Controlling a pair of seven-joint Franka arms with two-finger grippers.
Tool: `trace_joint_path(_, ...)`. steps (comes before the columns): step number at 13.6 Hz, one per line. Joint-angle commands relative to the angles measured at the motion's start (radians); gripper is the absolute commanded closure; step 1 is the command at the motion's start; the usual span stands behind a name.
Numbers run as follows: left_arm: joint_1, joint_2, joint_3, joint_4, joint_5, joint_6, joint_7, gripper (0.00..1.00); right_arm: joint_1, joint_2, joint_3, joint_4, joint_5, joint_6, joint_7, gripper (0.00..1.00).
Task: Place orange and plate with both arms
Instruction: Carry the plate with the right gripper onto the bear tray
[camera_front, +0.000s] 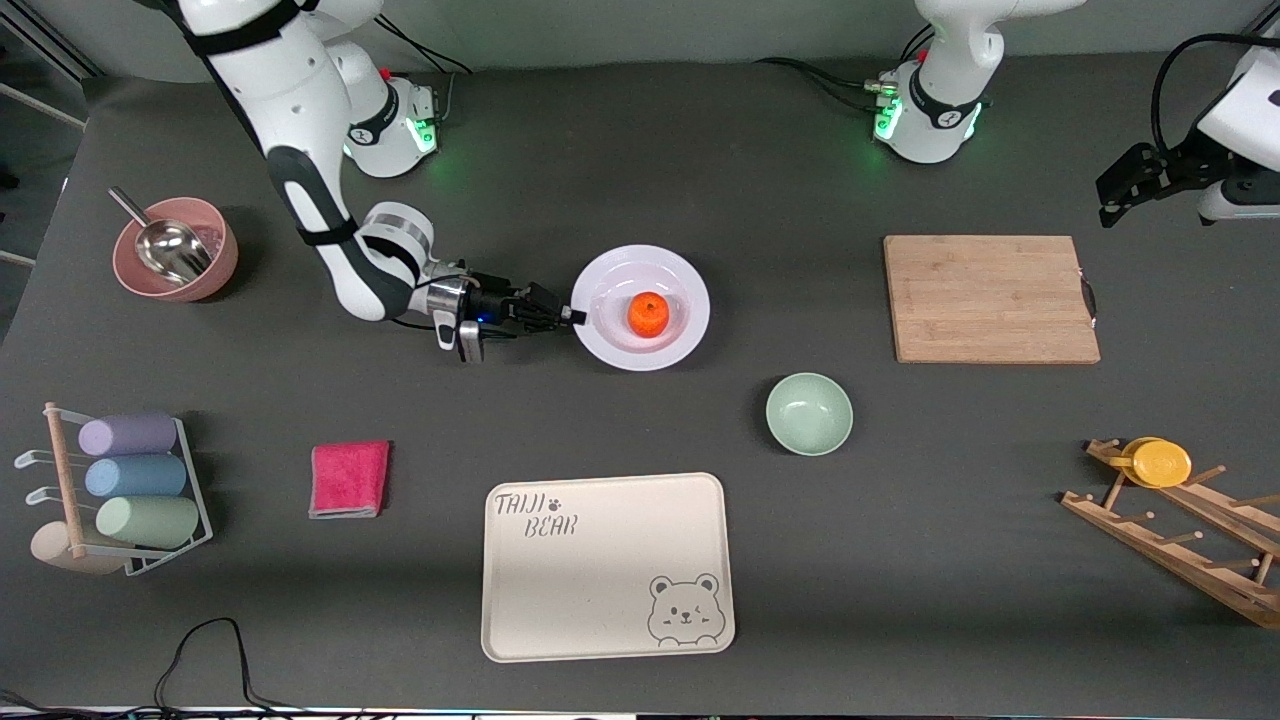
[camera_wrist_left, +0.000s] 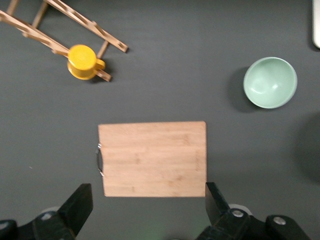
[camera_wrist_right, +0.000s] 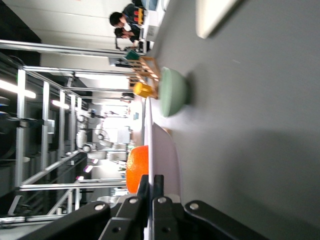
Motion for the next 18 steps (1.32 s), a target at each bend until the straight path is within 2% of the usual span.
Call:
trace_joint_path(1, -0.002, 0.095, 0.013, 0.134, -0.043, -0.091, 0.010, 0.00, -0.032, -0.176, 0.000, -0.030, -0.097, -0.004, 0.187, 1.00)
trace_joint_path(4, -0.002, 0.115, 0.011, 0.149, -0.045, -0.125, 0.058, 0.00, -0.061, -0.198, -0.002, 0.007, -0.160, -0.003, 0.270, 1.00)
trace_joint_path(6, -0.002, 0.116, 0.010, 0.144, -0.049, -0.120, 0.056, 0.00, -0.084, -0.122, -0.005, 0.111, -0.208, 0.005, 0.282, 1.00)
trace_joint_path(10, 0.001, 0.116, 0.013, 0.149, -0.049, -0.106, 0.038, 0.00, -0.110, 0.160, -0.094, 0.527, -0.381, 0.003, 0.468, 1.00)
trace_joint_path(12, 0.001, 0.116, 0.011, 0.152, -0.034, -0.076, 0.019, 0.00, -0.112, 0.292, -0.127, 0.748, -0.384, 0.000, 0.576, 1.00)
trace_joint_path(16, 0.003, 0.112, 0.013, 0.138, -0.023, -0.094, -0.019, 0.00, -0.115, 0.539, -0.135, 1.170, -0.380, 0.006, 0.813, 1.00)
trace_joint_path(18, 0.000, 0.113, 0.010, 0.141, -0.010, -0.083, -0.019, 0.00, -0.110, 0.662, -0.166, 1.383, -0.377, 0.025, 0.882, 1.00)
